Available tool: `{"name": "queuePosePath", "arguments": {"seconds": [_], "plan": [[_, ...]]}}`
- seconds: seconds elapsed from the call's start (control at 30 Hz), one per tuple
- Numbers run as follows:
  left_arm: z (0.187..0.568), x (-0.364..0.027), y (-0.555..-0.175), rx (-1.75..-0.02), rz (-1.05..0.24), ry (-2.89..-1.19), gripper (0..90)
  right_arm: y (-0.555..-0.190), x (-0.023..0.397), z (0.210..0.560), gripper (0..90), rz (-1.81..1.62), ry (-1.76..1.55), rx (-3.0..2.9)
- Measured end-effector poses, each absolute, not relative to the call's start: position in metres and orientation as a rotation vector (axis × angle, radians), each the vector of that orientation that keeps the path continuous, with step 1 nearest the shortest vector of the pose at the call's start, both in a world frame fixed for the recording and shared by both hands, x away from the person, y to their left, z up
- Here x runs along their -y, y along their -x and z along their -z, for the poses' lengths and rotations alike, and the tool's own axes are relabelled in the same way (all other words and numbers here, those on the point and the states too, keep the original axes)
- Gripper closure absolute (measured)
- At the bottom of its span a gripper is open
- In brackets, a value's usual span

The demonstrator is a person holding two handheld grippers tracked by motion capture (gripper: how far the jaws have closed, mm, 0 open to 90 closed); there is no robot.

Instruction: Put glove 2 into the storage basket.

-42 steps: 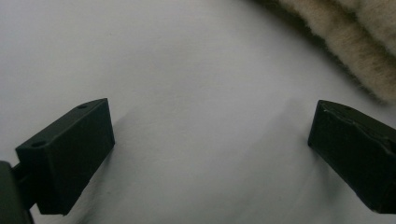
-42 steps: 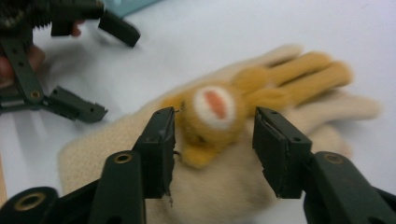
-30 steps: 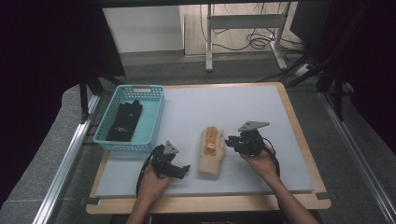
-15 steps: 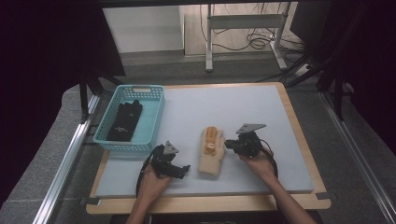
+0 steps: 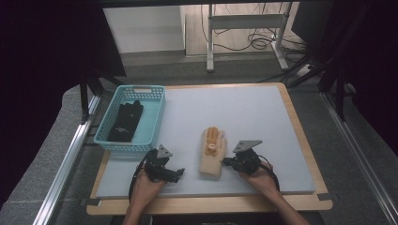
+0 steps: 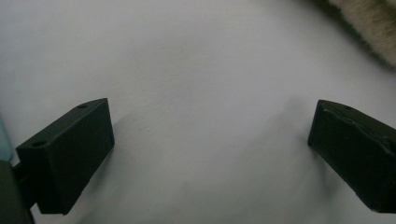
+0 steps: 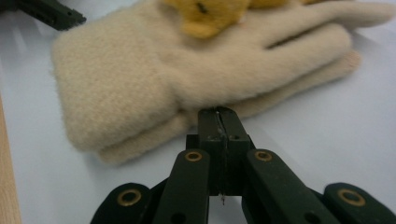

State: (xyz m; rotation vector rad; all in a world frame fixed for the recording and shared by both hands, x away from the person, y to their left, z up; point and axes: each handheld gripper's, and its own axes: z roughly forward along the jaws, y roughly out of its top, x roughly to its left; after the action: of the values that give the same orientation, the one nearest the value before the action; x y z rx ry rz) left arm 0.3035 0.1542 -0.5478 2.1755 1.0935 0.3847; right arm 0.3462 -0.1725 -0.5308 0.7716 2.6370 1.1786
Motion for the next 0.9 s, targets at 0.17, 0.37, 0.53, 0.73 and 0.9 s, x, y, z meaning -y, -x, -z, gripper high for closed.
{"name": "queuePosePath", "arguments": {"seconds": [0.17,0.37,0.53,0.73,0.9], "plan": [[0.550,-0.162,-0.303,-1.100,-0.393,-2.156,0.0,-0.345,0.164,0.532,88.4,-1.184,-0.754,-2.641],[0.551,-0.168,-0.301,-1.110,-0.392,-2.147,0.0,-0.346,0.146,0.534,88.3,-1.202,-0.730,-2.655],[0.551,-0.168,-0.301,-1.110,-0.389,-2.148,0.0,-0.348,0.130,0.535,88.2,-1.210,-0.709,-2.663],[0.551,-0.168,-0.302,-1.111,-0.386,-2.148,0.0,-0.350,0.115,0.536,88.1,-1.214,-0.691,-2.661],[0.551,-0.168,-0.302,-1.114,-0.381,-2.147,0.0,-0.350,0.107,0.536,86.9,-1.202,-0.680,-2.655]]}}
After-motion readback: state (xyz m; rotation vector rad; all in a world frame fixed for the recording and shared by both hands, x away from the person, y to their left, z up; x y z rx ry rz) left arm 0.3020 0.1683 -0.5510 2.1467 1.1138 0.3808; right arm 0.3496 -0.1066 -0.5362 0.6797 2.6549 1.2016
